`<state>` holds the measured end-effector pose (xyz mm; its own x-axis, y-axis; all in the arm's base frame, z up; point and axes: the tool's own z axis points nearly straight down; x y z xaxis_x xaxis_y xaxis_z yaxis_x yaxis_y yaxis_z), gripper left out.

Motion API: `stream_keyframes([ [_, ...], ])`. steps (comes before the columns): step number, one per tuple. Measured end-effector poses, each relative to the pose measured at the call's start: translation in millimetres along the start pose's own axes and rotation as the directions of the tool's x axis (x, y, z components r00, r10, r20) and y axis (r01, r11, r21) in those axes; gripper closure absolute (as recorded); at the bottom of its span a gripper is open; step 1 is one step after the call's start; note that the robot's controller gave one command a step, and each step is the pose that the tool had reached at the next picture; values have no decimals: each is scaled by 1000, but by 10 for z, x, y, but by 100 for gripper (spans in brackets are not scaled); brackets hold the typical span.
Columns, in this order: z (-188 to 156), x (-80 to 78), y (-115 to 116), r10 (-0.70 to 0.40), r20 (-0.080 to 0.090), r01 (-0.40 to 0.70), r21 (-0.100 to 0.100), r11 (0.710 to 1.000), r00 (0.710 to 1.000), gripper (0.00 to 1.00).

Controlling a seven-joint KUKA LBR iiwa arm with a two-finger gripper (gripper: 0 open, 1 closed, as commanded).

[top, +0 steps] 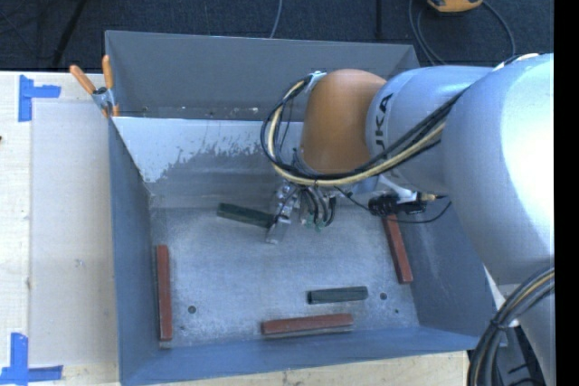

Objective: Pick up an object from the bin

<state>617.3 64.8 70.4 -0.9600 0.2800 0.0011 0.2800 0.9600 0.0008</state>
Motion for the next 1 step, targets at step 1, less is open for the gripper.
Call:
stream_keyframes([
  [1, 0, 0, 0, 0, 0, 0, 0, 1000, 1000, 100],
])
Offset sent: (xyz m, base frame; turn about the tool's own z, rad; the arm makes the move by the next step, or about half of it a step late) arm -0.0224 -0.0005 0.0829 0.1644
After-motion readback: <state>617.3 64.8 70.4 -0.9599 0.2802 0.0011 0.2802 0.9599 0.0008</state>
